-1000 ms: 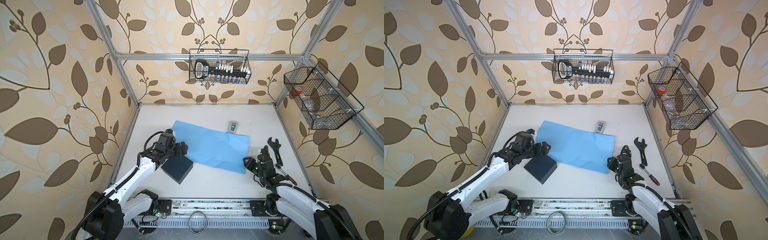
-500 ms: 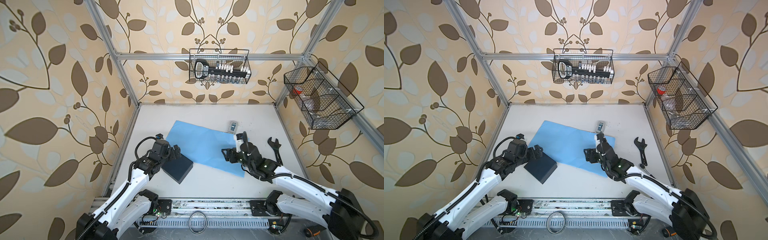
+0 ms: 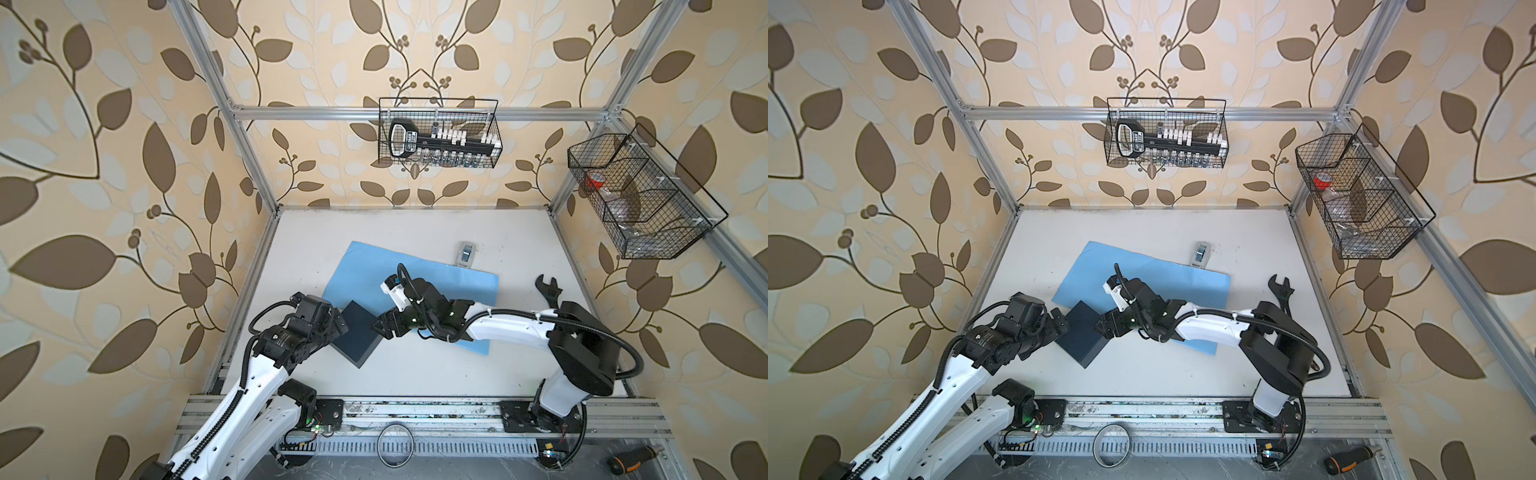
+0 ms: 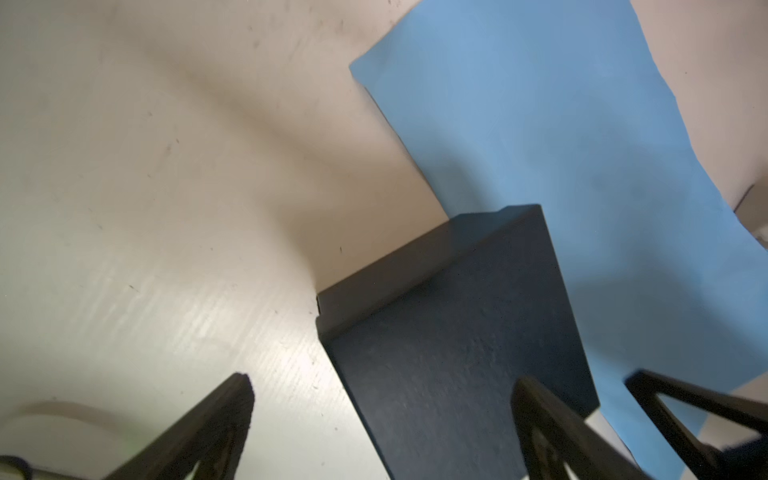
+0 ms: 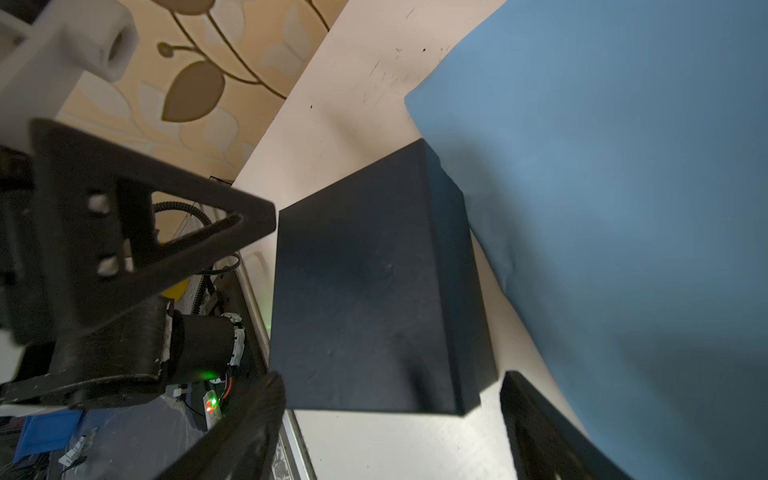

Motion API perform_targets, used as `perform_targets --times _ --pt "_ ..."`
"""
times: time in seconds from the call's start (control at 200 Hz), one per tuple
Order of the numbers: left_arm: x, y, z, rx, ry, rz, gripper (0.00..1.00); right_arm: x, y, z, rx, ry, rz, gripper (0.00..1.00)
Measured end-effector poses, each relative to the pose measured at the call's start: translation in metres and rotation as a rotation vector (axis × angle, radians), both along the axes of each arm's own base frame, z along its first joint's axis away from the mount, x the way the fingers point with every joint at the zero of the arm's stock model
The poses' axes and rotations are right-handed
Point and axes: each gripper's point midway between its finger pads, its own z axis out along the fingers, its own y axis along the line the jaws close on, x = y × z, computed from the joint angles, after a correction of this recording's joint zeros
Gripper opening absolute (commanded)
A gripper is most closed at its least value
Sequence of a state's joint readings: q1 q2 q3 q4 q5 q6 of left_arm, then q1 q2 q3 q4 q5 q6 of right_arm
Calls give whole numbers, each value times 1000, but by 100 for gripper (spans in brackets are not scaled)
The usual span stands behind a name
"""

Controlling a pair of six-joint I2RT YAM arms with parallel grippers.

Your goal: Wrap the gift box in paper

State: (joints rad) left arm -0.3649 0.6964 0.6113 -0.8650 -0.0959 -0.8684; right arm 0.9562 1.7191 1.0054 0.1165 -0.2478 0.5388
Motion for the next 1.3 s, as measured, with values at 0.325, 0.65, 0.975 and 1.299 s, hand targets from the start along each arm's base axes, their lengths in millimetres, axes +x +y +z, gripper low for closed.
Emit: perform_targets --times 0.325,0.65,0.975,1.299 --pt "-24 -33 -41 -196 127 -66 98 -3 24 -32 -4 100 61 80" --pt "-7 -53 -44 -285 103 -97 90 -1 26 -29 47 140 39 72" --pt "0 -50 -43 -263 73 -98 95 9 20 -31 84 160 -19 69" --pt "18 -27 -34 -256 2 -6 97 15 19 -46 76 187 -21 74"
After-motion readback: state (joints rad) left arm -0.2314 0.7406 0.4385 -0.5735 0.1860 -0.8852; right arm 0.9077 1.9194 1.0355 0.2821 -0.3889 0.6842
